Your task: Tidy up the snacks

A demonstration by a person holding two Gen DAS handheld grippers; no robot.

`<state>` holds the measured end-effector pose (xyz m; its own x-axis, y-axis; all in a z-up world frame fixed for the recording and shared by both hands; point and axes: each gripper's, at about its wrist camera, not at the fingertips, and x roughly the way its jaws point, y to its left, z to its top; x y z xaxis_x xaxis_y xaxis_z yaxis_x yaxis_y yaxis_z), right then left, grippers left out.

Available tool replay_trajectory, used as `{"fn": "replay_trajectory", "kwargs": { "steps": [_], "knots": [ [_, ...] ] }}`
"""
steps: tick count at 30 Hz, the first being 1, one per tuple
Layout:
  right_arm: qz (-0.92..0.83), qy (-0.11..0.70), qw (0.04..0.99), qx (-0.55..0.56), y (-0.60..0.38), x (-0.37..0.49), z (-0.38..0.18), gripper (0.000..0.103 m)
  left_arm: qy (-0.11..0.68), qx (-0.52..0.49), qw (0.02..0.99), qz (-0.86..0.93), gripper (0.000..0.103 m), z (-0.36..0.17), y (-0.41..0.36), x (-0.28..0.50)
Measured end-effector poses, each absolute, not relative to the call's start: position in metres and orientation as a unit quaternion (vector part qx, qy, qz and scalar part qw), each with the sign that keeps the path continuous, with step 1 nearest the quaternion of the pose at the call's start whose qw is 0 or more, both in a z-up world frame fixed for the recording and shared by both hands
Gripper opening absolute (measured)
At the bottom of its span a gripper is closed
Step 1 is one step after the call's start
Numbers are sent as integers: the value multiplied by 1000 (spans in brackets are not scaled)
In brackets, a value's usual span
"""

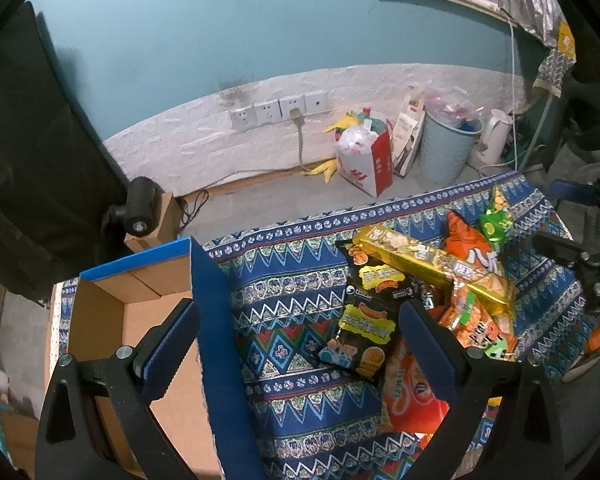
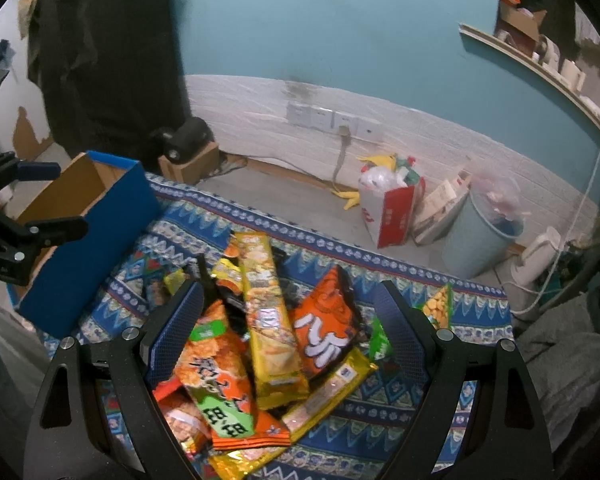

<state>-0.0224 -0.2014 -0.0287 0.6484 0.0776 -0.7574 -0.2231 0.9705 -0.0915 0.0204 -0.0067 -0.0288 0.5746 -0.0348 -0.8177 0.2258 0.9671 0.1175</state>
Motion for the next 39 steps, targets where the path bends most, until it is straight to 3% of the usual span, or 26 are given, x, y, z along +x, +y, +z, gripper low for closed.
{"fn": "replay_trajectory", "kwargs": {
  "steps": [27, 39],
  "knots": [
    [-155, 549, 817, 81, -362, 73, -126, 86, 517, 109, 846, -73, 101, -104, -25, 102],
    [-161, 590, 777, 148, -383, 94, -172, 86, 552, 101, 823, -89, 101, -140, -28, 115]
  ]
}}
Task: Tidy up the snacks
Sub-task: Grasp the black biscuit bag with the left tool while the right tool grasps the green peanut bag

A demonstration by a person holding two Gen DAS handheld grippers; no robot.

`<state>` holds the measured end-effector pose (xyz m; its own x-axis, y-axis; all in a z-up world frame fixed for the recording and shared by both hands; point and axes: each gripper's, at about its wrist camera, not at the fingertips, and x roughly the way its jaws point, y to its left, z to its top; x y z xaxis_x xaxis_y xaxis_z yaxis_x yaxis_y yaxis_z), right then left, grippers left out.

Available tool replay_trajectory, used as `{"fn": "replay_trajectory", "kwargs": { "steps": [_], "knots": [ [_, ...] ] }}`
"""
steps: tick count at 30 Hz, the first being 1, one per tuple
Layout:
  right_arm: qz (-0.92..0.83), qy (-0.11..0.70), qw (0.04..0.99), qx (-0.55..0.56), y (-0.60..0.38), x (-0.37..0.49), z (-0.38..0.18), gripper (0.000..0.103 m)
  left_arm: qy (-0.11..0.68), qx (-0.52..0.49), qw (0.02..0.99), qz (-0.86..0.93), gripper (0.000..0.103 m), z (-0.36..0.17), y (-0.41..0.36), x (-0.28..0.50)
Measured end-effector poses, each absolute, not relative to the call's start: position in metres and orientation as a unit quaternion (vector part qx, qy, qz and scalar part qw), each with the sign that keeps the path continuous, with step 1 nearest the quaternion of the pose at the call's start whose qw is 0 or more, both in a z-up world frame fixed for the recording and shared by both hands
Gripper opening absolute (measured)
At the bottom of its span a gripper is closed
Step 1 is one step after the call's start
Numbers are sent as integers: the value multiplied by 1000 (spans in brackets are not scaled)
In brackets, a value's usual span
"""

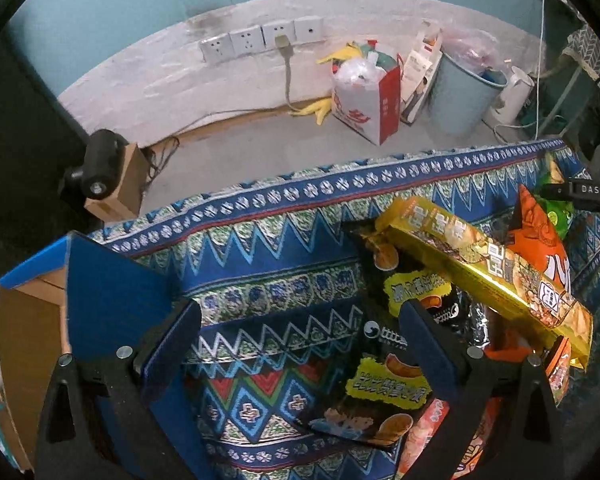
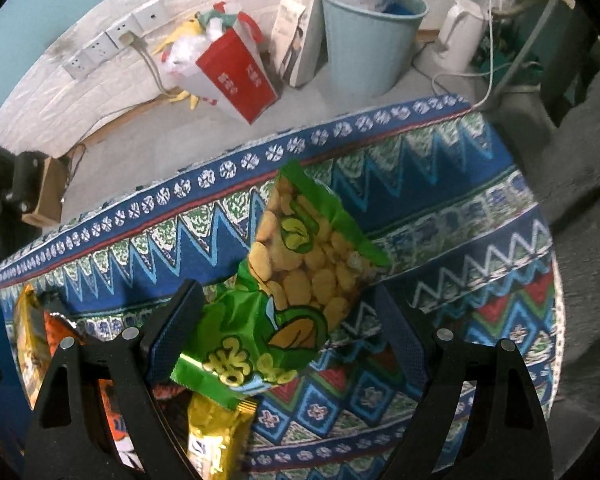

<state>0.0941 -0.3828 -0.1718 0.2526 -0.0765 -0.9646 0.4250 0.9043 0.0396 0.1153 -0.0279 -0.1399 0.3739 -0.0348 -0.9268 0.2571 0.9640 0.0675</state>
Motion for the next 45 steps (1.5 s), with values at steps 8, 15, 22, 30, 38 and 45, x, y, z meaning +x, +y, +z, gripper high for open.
{"fn": "replay_trajectory", "kwargs": {
  "steps": [8, 15, 22, 30, 38, 45],
  "knots": [
    [-120, 608, 779, 94, -366, 98, -181, 65, 568, 124, 805, -116, 101, -156, -43, 102],
    [-117, 599, 792, -24, -347, 93, -167, 30, 578, 134, 795, -125, 101, -163, -48, 90],
    [-95, 602, 791, -44, -342, 78, -166, 29, 596, 143, 778, -138, 101, -180, -55, 84],
    [-92, 625, 774, -33, -345, 72, -185, 54, 611, 173, 758, -149, 101, -204, -68, 77],
    [-86, 609, 787, -56, -335, 70, -175, 31, 610, 169, 757, -163, 67, -203, -62, 77],
    [-85, 587, 802, -69, -321, 67, -153, 29, 589, 167, 777, -144, 67, -187, -53, 70]
  ]
}}
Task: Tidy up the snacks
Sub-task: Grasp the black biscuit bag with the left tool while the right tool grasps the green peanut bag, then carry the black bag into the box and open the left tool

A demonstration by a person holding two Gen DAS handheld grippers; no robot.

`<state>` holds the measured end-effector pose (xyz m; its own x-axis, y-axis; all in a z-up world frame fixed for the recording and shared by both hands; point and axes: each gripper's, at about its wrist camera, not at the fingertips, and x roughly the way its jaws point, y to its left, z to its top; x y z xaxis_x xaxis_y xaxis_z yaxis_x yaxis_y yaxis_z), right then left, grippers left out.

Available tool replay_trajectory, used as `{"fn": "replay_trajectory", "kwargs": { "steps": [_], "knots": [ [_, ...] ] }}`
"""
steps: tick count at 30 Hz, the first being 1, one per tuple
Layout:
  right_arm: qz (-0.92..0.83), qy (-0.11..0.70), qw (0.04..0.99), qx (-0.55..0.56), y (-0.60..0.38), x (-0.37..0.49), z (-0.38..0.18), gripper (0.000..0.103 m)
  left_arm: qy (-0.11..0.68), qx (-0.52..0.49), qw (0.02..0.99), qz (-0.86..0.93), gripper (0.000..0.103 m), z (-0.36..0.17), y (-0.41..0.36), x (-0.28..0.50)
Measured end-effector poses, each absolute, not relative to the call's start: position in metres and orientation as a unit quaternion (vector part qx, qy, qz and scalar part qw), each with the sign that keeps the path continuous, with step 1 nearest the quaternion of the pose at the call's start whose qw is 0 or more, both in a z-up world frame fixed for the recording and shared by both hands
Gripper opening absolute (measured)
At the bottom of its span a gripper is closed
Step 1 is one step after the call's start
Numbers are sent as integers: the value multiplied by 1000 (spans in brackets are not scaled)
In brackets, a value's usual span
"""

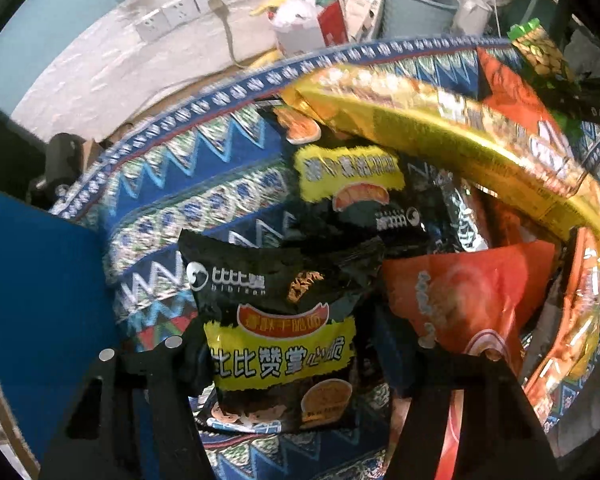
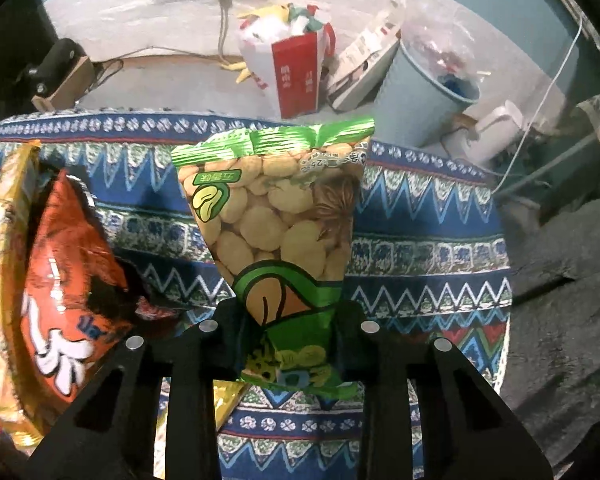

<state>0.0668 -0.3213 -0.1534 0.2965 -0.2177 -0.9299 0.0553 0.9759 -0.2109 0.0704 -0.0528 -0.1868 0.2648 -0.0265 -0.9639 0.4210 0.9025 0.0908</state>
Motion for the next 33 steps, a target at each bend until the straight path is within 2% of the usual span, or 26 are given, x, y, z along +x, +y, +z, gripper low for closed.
{"fn": "replay_trajectory", "kwargs": {
  "steps": [16, 33],
  "knots": [
    [-52, 523, 848, -72, -274, 43, -88, 29, 513, 133, 839, -123, 67, -101, -36, 48],
    [26, 482, 873, -70, -202, 32, -48, 29, 471, 98, 872, -89, 67, -52, 14, 20]
  ]
}}
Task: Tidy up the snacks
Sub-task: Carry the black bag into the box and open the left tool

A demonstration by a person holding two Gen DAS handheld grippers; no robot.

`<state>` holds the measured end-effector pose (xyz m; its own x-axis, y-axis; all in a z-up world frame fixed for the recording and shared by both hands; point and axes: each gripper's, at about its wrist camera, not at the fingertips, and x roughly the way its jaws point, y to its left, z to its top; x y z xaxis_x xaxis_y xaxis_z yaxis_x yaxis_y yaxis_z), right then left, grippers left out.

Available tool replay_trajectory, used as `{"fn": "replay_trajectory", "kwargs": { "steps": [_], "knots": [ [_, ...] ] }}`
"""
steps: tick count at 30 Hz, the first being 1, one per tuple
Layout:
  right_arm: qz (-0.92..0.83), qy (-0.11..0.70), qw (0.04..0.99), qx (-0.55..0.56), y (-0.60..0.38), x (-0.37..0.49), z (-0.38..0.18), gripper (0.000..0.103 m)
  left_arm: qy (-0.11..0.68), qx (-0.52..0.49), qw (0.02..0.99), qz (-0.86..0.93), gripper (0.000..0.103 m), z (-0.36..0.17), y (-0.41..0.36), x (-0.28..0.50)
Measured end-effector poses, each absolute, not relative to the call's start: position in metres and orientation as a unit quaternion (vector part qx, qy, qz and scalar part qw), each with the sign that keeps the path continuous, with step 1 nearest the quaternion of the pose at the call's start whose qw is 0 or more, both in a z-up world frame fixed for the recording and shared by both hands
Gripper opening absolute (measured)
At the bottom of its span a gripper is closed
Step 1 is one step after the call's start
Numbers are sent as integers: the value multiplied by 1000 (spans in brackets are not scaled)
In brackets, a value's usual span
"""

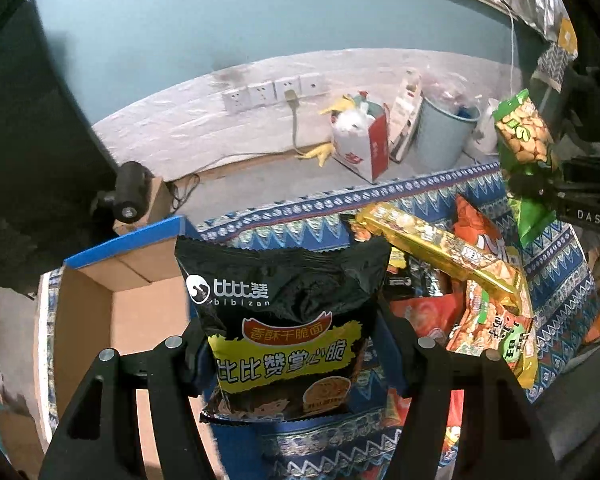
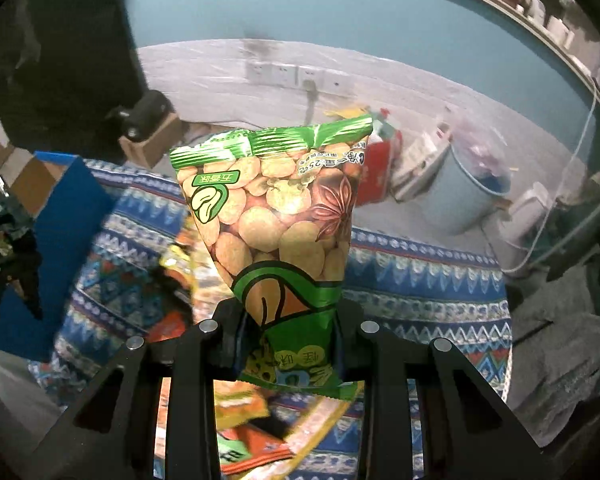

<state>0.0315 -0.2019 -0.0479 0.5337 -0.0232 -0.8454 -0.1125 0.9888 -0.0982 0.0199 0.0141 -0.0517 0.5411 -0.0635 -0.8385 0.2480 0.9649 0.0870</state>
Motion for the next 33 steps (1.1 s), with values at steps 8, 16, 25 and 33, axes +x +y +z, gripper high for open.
{"fn": "replay_trajectory", "kwargs": {
  "steps": [8, 16, 25, 33],
  "knots": [
    [66, 479, 872, -79, -157, 40, -44, 29, 464, 71, 880, -67, 67, -41, 53, 10],
    [105, 475, 869, -93, -106, 50, -41, 29, 457, 49, 887, -41, 67, -34, 91, 2],
    [155, 472, 861, -105, -41, 59, -36, 29, 456, 33, 889, 1, 67, -37, 138, -9],
    [193, 475, 851, -111, 6, 68, -40, 29, 465, 25, 884, 37, 67, -47, 179, -17]
  ]
}}
